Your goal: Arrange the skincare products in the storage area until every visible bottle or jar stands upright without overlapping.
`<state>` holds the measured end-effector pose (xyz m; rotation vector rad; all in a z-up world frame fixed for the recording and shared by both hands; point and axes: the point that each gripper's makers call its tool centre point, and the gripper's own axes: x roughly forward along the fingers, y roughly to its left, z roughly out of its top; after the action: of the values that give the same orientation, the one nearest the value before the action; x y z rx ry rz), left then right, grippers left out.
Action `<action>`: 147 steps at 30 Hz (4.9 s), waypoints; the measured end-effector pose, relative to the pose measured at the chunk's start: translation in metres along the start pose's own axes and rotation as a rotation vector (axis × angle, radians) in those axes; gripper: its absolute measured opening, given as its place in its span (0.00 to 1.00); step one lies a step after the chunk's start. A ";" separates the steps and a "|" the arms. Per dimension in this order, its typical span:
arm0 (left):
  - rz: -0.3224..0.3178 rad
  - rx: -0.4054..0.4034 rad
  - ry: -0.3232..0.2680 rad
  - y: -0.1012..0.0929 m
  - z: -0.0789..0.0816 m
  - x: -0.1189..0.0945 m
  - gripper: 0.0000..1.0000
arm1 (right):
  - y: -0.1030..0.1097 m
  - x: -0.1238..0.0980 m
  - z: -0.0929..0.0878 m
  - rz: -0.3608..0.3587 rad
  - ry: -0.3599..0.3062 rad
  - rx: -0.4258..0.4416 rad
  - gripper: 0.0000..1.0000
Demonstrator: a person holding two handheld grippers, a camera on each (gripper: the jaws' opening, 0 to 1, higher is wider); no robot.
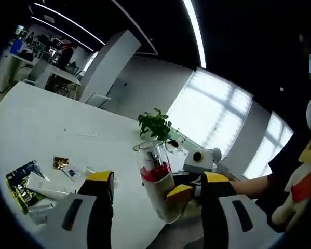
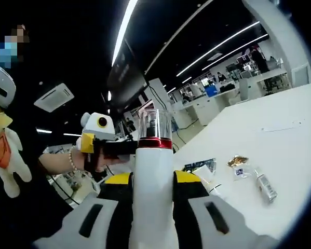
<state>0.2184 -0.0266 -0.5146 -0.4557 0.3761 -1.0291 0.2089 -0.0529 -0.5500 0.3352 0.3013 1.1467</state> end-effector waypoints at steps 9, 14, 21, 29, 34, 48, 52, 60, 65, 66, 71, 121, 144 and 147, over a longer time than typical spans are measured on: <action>-0.151 0.030 0.017 -0.038 0.003 0.011 0.44 | 0.037 -0.007 0.020 0.107 -0.067 -0.021 0.27; -0.200 0.077 0.034 -0.058 0.006 0.016 0.44 | 0.052 -0.008 0.029 0.176 -0.110 -0.008 0.28; -0.213 0.110 0.028 -0.074 0.008 0.020 0.27 | 0.064 -0.008 0.033 0.232 -0.123 -0.005 0.28; -0.157 0.217 0.148 -0.078 -0.001 0.027 0.27 | 0.062 -0.012 0.025 0.227 -0.054 -0.080 0.29; -0.132 0.364 0.278 -0.082 -0.014 0.038 0.27 | 0.054 -0.017 0.013 0.187 0.036 -0.165 0.29; -0.090 0.542 0.422 -0.066 -0.053 0.075 0.27 | -0.001 -0.042 -0.024 -0.011 0.278 -0.440 0.29; -0.069 0.545 0.456 -0.053 -0.069 0.083 0.27 | -0.015 -0.044 -0.039 -0.064 0.289 -0.443 0.29; -0.061 0.531 0.493 -0.034 -0.096 0.096 0.27 | -0.036 -0.050 -0.067 -0.114 0.337 -0.431 0.29; -0.056 0.527 0.520 -0.021 -0.108 0.103 0.26 | -0.049 -0.053 -0.079 -0.145 0.325 -0.396 0.29; -0.055 0.536 0.530 -0.018 -0.110 0.105 0.26 | -0.052 -0.053 -0.081 -0.150 0.322 -0.392 0.30; -0.041 0.534 0.550 -0.007 -0.121 0.112 0.26 | -0.066 -0.054 -0.092 -0.178 0.336 -0.388 0.30; -0.042 0.594 0.552 0.034 -0.136 0.166 0.27 | -0.130 -0.064 -0.103 -0.195 0.331 -0.403 0.30; -0.030 0.595 0.531 0.071 -0.109 0.210 0.27 | -0.187 -0.056 -0.080 -0.176 0.314 -0.403 0.30; -0.032 0.597 0.532 0.072 -0.107 0.212 0.27 | -0.190 -0.054 -0.077 -0.174 0.310 -0.402 0.30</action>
<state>0.3160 -0.2018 -0.6616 0.3601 0.5063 -1.2276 0.3160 -0.1652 -0.6945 -0.2219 0.3548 1.0568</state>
